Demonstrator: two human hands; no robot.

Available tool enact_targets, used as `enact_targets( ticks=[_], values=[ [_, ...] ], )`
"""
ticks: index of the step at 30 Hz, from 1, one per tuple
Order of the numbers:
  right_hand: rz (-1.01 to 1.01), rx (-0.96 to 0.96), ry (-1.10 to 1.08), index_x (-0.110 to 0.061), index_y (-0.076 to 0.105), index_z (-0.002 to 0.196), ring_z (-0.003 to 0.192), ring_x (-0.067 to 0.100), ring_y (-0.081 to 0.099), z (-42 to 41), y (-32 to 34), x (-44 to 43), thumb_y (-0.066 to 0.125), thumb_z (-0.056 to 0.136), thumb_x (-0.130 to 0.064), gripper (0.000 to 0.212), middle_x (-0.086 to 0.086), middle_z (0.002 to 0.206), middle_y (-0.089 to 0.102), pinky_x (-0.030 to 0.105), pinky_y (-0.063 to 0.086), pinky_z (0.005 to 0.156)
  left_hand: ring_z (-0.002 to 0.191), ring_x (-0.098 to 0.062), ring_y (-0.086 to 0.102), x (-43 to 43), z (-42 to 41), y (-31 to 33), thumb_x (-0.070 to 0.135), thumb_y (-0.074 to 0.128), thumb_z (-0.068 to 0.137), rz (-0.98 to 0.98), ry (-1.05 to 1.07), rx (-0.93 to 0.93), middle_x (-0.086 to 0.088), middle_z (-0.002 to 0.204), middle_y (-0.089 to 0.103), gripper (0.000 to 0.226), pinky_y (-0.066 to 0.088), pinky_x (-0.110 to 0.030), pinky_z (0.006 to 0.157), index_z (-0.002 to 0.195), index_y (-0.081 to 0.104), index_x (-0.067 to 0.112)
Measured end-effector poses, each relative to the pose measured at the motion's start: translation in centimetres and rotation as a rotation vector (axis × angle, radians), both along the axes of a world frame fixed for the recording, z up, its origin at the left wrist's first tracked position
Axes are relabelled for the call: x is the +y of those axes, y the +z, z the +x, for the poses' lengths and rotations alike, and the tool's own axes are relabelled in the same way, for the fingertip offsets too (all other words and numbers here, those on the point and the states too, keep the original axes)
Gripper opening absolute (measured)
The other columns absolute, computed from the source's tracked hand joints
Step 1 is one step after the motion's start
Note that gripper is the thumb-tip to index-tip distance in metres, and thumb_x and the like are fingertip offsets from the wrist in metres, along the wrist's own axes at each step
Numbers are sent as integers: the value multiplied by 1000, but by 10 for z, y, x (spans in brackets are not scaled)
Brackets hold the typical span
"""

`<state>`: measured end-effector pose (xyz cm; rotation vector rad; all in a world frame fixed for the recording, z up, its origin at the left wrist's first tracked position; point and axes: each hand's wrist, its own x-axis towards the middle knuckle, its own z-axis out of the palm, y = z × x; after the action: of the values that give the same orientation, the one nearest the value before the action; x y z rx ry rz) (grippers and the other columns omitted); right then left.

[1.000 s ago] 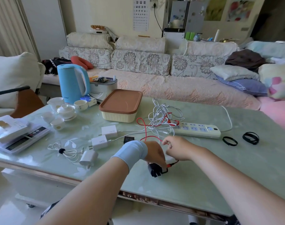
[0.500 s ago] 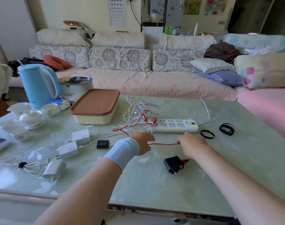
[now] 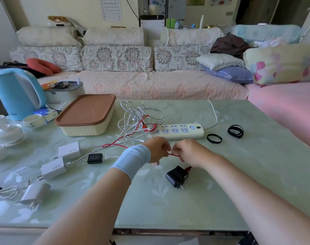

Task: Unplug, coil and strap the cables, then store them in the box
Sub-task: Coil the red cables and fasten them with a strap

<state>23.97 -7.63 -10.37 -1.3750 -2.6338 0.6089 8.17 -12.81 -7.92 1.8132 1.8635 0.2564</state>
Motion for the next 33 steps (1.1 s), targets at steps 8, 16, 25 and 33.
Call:
enact_targets(
  ticks=[8, 16, 25, 33],
  values=[
    [104, -97, -225, -23, 68, 107, 100, 25, 57, 39, 5, 19, 43, 91, -9, 33, -1, 106, 60, 31, 43, 75, 79, -17, 58, -18, -37, 28, 39, 54, 93, 61, 7, 246, 5, 85, 64, 22, 48, -28, 78, 86, 69, 24],
    [-190, 538, -2, -37, 61, 74, 56, 11, 50, -17, 32, -41, 43, 84, -14, 30, -8, 61, 58, 29, 40, 57, 60, -15, 48, -25, -2, 23, 33, 63, 89, 409, 87, -125, 7, 66, 54, 16, 38, -26, 57, 82, 55, 20],
    [329, 77, -426, -16, 38, 56, 67, 29, 51, 11, 26, -2, 45, 99, -47, 54, 3, 61, 47, 29, 22, 47, 59, -13, 47, -36, -58, 28, 50, 64, 84, 424, 229, 34, 8, 58, 52, 37, 40, -26, 60, 59, 56, 24],
    [21, 575, 59, -26, 61, 123, 102, 10, 59, -26, 25, -46, 43, 73, -4, 58, -9, 107, 66, 21, 47, 87, 57, -15, 42, -34, -12, 28, 37, 65, 86, 457, 39, -1, 6, 55, 47, 30, 32, -17, 50, 63, 55, 20]
  ],
)
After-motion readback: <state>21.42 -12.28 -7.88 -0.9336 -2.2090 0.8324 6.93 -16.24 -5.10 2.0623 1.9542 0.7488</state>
